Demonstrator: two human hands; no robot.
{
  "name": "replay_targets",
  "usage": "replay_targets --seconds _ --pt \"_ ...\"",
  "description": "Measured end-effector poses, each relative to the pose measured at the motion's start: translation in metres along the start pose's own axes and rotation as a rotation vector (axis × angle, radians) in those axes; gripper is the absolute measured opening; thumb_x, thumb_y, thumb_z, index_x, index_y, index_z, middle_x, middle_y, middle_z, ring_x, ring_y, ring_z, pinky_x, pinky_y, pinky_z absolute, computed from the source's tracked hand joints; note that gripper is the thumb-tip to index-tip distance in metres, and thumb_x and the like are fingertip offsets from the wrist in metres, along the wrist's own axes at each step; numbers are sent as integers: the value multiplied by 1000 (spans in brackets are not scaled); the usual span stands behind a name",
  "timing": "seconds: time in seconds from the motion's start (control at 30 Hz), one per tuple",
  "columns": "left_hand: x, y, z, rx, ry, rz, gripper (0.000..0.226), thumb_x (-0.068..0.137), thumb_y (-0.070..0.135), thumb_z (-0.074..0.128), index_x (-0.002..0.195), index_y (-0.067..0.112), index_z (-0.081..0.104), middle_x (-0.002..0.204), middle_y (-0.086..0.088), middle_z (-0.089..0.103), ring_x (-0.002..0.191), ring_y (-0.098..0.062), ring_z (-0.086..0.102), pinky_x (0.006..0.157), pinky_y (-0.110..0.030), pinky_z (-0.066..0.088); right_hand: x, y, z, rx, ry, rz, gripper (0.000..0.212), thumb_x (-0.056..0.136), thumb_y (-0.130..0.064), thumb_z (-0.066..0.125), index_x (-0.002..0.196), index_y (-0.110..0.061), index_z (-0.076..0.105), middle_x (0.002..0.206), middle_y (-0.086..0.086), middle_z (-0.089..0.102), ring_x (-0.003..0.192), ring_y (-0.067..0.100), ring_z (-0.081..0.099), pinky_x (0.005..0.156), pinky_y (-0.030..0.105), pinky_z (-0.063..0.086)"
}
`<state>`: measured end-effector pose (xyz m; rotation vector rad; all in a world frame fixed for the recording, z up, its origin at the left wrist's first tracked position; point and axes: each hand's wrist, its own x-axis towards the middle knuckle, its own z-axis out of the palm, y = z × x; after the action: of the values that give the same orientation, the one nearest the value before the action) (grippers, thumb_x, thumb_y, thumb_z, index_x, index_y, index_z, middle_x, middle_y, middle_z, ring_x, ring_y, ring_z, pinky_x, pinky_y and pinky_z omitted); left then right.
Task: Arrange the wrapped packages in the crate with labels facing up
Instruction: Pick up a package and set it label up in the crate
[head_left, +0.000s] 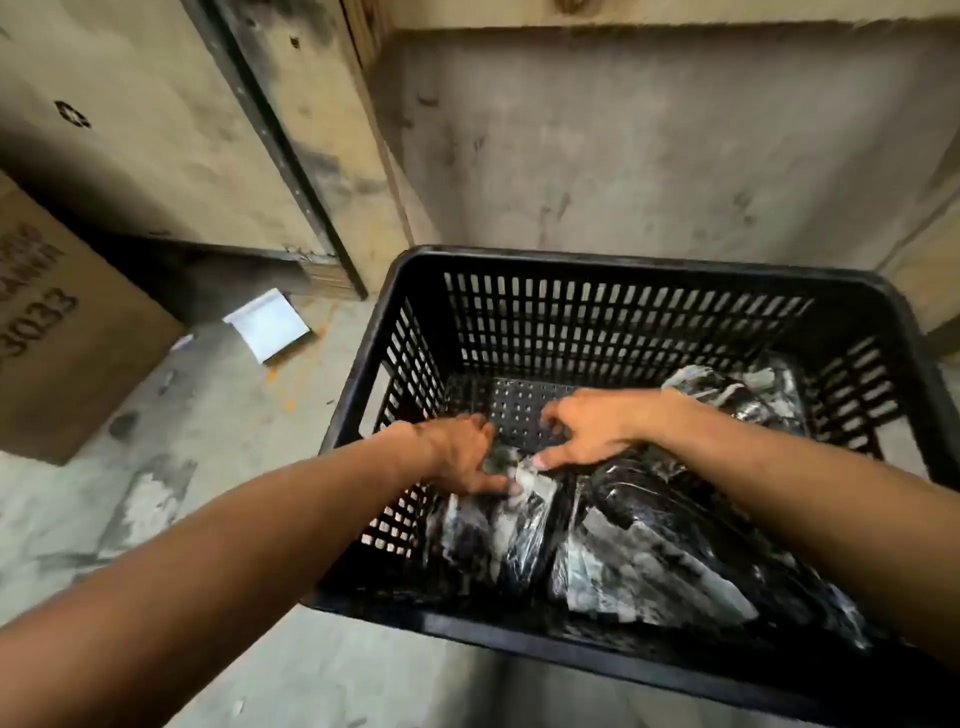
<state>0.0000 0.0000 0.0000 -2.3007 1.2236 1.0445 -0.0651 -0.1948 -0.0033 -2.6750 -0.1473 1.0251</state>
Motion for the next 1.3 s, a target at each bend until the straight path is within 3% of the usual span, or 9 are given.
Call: replay_targets --seconds 0.1,0.23,0.43,0.8,0.87,0.93,1.0,1.17,1.3 --pt "11 11 17 -125 -19 -67 110 79 90 37 156 12 29 160 -21 31 140 -39 41 115 -49 37 9 0 8 -21 -40 -22 90 79 -83 58 137 -15 60 128 3 70 104 23 66 98 39 54" --pt "2 30 25 -187 -25 -113 127 74 95 33 160 6 3 168 -18 -7 154 -37 -3 122 -51 7 3 -8 8 44 -104 -29 79 81 -64 75 143 -16 59 134 1 69 114 21 66 102 31 49" --pt "1 44 34 -149 -52 -173 133 70 94 44 160 9 -5 162 -20 -26 148 -43 -23 120 -57 -5 5 2 13 121 -62 -79 81 77 -53 83 149 -27 55 149 -7 59 127 15 57 103 25 34" --pt "-2 43 39 -155 -211 -171 130 70 95 38 155 15 -21 153 -18 -43 141 -46 -35 116 -68 -7 4 11 30 486 -56 -92 51 83 -50 78 125 -67 55 162 -8 41 146 21 40 122 62 16" --pt "-5 43 37 -202 -223 -168 128 72 94 39 154 17 -21 152 -17 -44 142 -45 -35 116 -67 -8 4 10 33 533 -76 -134 41 88 -48 74 114 -75 57 162 -9 42 135 8 49 119 59 24" --pt "-9 42 33 -296 -216 -184 126 74 92 42 154 18 -22 153 -17 -43 144 -42 -33 117 -63 -7 6 8 33 590 -69 -146 39 92 -44 70 112 -76 60 157 -9 50 86 -5 63 97 36 54" --pt "-11 39 29 -372 -190 -194 123 76 90 43 156 21 -20 157 -17 -38 147 -40 -27 118 -60 -7 8 8 30 612 -30 -133 37 96 -39 67 112 -72 64 146 -17 59 58 7 50 64 17 55" --pt "-13 39 27 -521 -72 -140 128 78 83 55 158 13 -17 167 -16 -12 154 -37 -4 124 -54 6 9 21 23 684 158 -52 25 102 -36 59 116 -28 77 142 -30 58 57 16 56 51 13 49" --pt "-12 35 29 -776 171 -89 77 92 44 69 152 19 29 129 -11 62 109 -26 65 95 -39 56 3 24 20 852 335 120 24 103 -30 59 123 -30 72 122 -9 65 50 11 66 42 17 49"
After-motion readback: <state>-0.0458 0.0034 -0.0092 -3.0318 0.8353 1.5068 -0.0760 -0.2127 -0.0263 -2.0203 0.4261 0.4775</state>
